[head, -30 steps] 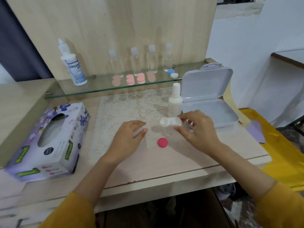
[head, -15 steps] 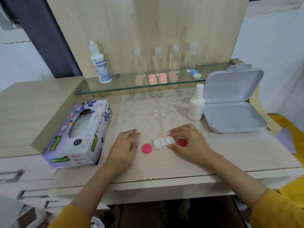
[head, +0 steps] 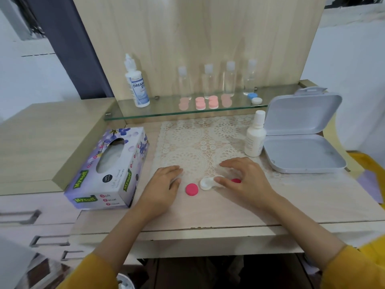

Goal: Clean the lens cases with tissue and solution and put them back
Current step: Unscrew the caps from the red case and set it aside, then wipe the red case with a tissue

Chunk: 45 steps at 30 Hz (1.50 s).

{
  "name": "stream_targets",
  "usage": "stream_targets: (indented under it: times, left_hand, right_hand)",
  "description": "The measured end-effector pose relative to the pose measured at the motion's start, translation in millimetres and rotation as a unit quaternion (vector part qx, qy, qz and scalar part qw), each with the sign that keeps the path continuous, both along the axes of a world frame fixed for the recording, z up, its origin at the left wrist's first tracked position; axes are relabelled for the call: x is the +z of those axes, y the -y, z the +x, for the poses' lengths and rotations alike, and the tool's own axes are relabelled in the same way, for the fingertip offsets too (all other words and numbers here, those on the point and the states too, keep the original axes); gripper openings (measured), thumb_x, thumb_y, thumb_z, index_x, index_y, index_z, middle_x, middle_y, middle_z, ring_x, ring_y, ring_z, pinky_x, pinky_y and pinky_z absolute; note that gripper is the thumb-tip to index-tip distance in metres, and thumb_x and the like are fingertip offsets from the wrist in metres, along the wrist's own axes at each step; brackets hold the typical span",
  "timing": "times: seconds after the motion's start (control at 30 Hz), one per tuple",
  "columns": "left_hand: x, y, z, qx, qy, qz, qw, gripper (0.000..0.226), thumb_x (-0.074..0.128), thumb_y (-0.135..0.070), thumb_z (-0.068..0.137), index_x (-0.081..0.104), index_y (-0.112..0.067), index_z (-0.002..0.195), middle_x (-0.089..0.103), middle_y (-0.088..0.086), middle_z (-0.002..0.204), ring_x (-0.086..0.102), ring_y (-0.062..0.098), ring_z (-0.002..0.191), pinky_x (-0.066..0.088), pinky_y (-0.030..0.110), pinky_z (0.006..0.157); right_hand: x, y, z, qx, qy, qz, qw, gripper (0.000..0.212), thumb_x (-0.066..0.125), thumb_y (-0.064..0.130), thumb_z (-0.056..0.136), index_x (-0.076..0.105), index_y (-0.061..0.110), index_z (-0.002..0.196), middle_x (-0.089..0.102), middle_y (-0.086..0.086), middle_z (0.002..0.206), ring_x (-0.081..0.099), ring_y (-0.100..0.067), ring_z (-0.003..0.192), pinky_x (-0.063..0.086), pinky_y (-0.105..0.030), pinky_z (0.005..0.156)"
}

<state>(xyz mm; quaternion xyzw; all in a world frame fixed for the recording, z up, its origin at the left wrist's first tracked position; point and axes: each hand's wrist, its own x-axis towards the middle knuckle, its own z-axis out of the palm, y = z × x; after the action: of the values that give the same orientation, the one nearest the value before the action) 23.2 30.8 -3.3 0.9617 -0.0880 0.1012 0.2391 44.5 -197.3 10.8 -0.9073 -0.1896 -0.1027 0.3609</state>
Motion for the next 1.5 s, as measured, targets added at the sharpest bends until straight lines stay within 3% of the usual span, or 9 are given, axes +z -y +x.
stream_targets:
  times: [0.17, 0.33, 0.53, 0.67, 0.73, 0.9, 1.07, 1.23, 1.5]
  left_hand:
    - [43.5, -10.5, -8.0, 0.001, 0.043, -0.019, 0.999, 0.031, 0.048, -0.017, 0.094, 0.056, -0.012, 0.124, 0.053, 0.000, 0.129, 0.041, 0.013, 0.124, 0.016, 0.007, 0.096]
    - [87.6, -50.9, -9.6, 0.044, 0.072, -0.018, 0.996, 0.029, 0.052, -0.029, 0.088, 0.068, -0.013, 0.107, 0.064, -0.001, 0.110, 0.055, 0.015, 0.105, 0.037, 0.022, 0.091]
    - [107.2, -110.7, 5.9, 0.142, 0.018, 0.043, 0.989, 0.015, 0.061, -0.014, 0.086, 0.072, -0.012, 0.096, 0.068, 0.001, 0.097, 0.055, 0.014, 0.085, 0.034, 0.018, 0.072]
    - [102.3, -130.8, 19.3, 0.161, -0.048, 0.155, 0.974, 0.018, 0.063, -0.021, 0.084, 0.070, -0.020, 0.102, 0.067, 0.004, 0.102, 0.057, 0.019, 0.090, 0.037, 0.023, 0.074]
    - [100.5, -133.2, 23.5, 0.145, -0.076, 0.211, 0.964, 0.023, 0.063, -0.024, 0.084, 0.067, -0.023, 0.107, 0.065, 0.002, 0.106, 0.056, 0.021, 0.099, 0.035, 0.023, 0.074]
    - [94.4, -136.4, 31.0, 0.094, -0.110, 0.308, 0.941, 0.033, 0.064, -0.032, 0.082, 0.062, -0.030, 0.115, 0.060, 0.002, 0.114, 0.050, 0.020, 0.109, 0.035, 0.026, 0.082]
    - [86.6, -138.6, 33.5, 0.083, -0.093, 0.297, 0.947, 0.029, 0.057, -0.019, 0.084, 0.065, -0.029, 0.110, 0.063, 0.002, 0.107, 0.053, 0.021, 0.104, 0.040, 0.028, 0.077]
    - [84.2, -140.2, 33.5, 0.082, -0.097, 0.251, 0.960, 0.026, 0.052, -0.011, 0.084, 0.070, -0.023, 0.099, 0.066, 0.001, 0.099, 0.057, 0.021, 0.094, 0.045, 0.029, 0.075]
    - [84.1, -140.1, 36.0, 0.083, -0.108, 0.285, 0.949, 0.035, 0.058, -0.022, 0.084, 0.059, -0.028, 0.119, 0.059, 0.002, 0.115, 0.054, 0.022, 0.104, 0.044, 0.030, 0.077]
  right_hand:
    - [15.3, -26.8, 12.3, 0.038, 0.012, -0.008, 0.999, 0.039, 0.065, 0.037, 0.082, 0.063, 0.018, 0.115, 0.062, 0.001, 0.120, 0.050, -0.016, 0.116, 0.033, -0.024, 0.094]
    - [19.7, -68.1, 23.1, 0.080, -0.001, -0.078, 0.994, 0.043, 0.056, 0.038, 0.088, 0.054, 0.019, 0.127, 0.053, 0.004, 0.132, 0.042, -0.014, 0.125, 0.029, -0.024, 0.099]
    - [20.9, -107.7, 27.5, 0.115, -0.045, -0.136, 0.983, 0.046, 0.052, 0.038, 0.090, 0.048, 0.020, 0.132, 0.046, 0.007, 0.138, 0.039, -0.014, 0.127, 0.030, -0.027, 0.101]
    - [19.1, -126.4, 30.6, 0.130, -0.050, -0.176, 0.974, 0.033, 0.056, 0.038, 0.085, 0.060, 0.011, 0.104, 0.061, -0.001, 0.105, 0.054, -0.021, 0.099, 0.044, -0.032, 0.080]
    - [15.9, -131.3, 31.4, 0.135, -0.043, -0.183, 0.973, 0.028, 0.057, 0.037, 0.083, 0.056, 0.009, 0.086, 0.057, 0.001, 0.086, 0.051, -0.019, 0.083, 0.038, -0.030, 0.065]
    - [9.5, -133.4, 34.3, 0.141, -0.022, -0.192, 0.971, 0.027, 0.059, 0.035, 0.080, 0.050, 0.010, 0.079, 0.050, 0.005, 0.081, 0.042, -0.014, 0.081, 0.029, -0.028, 0.061]
    - [9.2, -136.2, 34.5, 0.129, -0.037, -0.198, 0.971, 0.033, 0.060, 0.038, 0.081, 0.060, 0.011, 0.101, 0.059, 0.003, 0.108, 0.048, -0.018, 0.108, 0.042, -0.031, 0.081]
    - [6.3, -137.5, 34.1, 0.126, -0.024, -0.200, 0.971, 0.046, 0.058, 0.041, 0.084, 0.056, 0.017, 0.123, 0.047, 0.008, 0.137, 0.035, -0.012, 0.129, 0.033, -0.027, 0.099]
    - [1.5, -137.1, 35.1, 0.124, -0.016, -0.187, 0.974, 0.053, 0.059, 0.045, 0.084, 0.050, 0.023, 0.131, 0.042, 0.011, 0.141, 0.032, -0.010, 0.132, 0.030, -0.026, 0.102]
